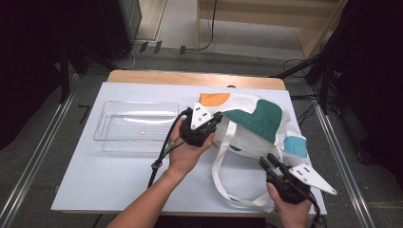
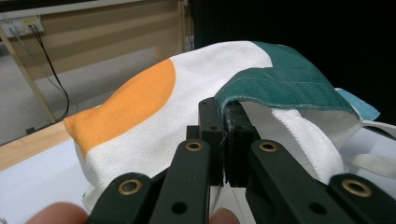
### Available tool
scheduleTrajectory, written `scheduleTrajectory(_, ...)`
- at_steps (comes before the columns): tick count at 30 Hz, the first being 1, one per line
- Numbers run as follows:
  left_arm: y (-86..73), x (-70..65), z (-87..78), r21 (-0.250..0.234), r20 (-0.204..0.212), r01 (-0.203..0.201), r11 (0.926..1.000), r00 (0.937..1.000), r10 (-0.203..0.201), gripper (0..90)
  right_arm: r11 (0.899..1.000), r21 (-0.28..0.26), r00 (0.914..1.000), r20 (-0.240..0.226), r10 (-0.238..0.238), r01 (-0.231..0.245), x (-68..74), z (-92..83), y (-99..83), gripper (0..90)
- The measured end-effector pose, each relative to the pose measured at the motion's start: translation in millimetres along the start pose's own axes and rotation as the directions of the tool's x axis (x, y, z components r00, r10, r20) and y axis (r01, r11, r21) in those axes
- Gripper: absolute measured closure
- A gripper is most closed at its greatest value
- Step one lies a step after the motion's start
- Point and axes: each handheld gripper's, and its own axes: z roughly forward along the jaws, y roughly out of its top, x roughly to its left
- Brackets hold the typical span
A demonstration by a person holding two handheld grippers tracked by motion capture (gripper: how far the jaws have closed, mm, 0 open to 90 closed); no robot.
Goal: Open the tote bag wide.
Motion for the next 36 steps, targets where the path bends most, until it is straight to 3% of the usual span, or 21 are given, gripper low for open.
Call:
scheduleTrajectory(3,0.5,-0.8,-1.7,0.002,0.007,0.001,1.0000,1.0000,-0.001,89.4,0.999,0.033,0.9988,0.049,-0.001,0.000,4.2,26.1,-1.9,49.4)
scheduleTrajectory(4,0.8,-0.8,-2.2,0.003,0.011,0.003,1.0000,0.9999,-0.003,89.4,0.999,0.033,0.9943,0.106,-0.009,0.006,5.8,36.2,-1.2,45.2)
scheduleTrajectory(7,0.6,-2.2,-3.1,0.003,0.032,0.011,0.9999,0.9994,-0.011,89.5,0.999,0.038,0.9876,0.156,-0.018,0.013,7.8,55.8,0.9,39.0)
scheduleTrajectory(10,-0.3,-5.5,-4.3,0.004,0.044,-0.001,1.0000,0.9990,0.001,89.7,0.998,0.050,0.9736,0.224,-0.043,0.032,14.2,73.1,-0.8,34.6)
scheduleTrajectory(13,-1.4,-5.6,-7.5,0.002,0.076,0.010,0.9999,0.9970,-0.010,89.8,0.998,0.044,0.9578,0.282,-0.054,0.044,15.8,82.5,-3.0,40.4)
scheduleTrajectory(15,-2.1,-5.1,-8.7,0.003,0.090,0.019,0.9998,0.9958,-0.019,89.9,0.998,0.039,0.9500,0.307,-0.057,0.047,14.6,86.7,-4.2,50.6)
scheduleTrajectory(16,-2.3,-4.9,-9.1,-0.001,0.091,0.023,0.9997,0.9956,-0.022,90.0,0.997,0.045,0.9459,0.317,-0.072,0.061,13.8,88.1,-4.9,60.5)
scheduleTrajectory(18,-2.1,-4.5,-9.8,-0.003,0.095,0.032,0.9995,0.9950,-0.032,89.9,0.995,0.052,0.9490,0.299,-0.099,0.088,11.1,88.0,-6.2,78.5)
scheduleTrajectory(20,-2.0,-4.7,-9.1,-0.005,0.096,0.038,0.9993,0.9947,-0.037,89.8,0.995,0.059,0.9595,0.265,-0.095,0.082,8.0,84.4,-7.6,85.6)
scheduleTrajectory(25,0.2,-3.3,-2.4,-0.006,0.054,0.039,0.9992,0.9978,-0.039,89.1,0.990,0.100,0.9782,0.170,-0.119,0.103,8.7,69.5,-18.4,88.6)
scheduleTrajectory(30,8.1,2.8,3.7,-0.004,0.031,0.044,0.9990,0.9985,-0.044,88.4,0.975,0.197,0.9924,0.046,-0.114,0.103,10.7,49.3,-34.1,88.9)
scheduleTrajectory(33,14.5,8.1,9.7,0.011,0.003,0.040,0.9991,0.9992,-0.040,88.1,0.959,0.255,0.9923,-0.010,-0.123,0.122,14.6,38.0,-43.9,89.2)
scheduleTrajectory(36,20.5,20.0,20.7,0.051,-0.016,0.056,0.9971,0.9984,-0.055,87.3,0.940,0.297,0.9859,-0.034,-0.164,0.167,19.1,26.8,-52.8,89.4)
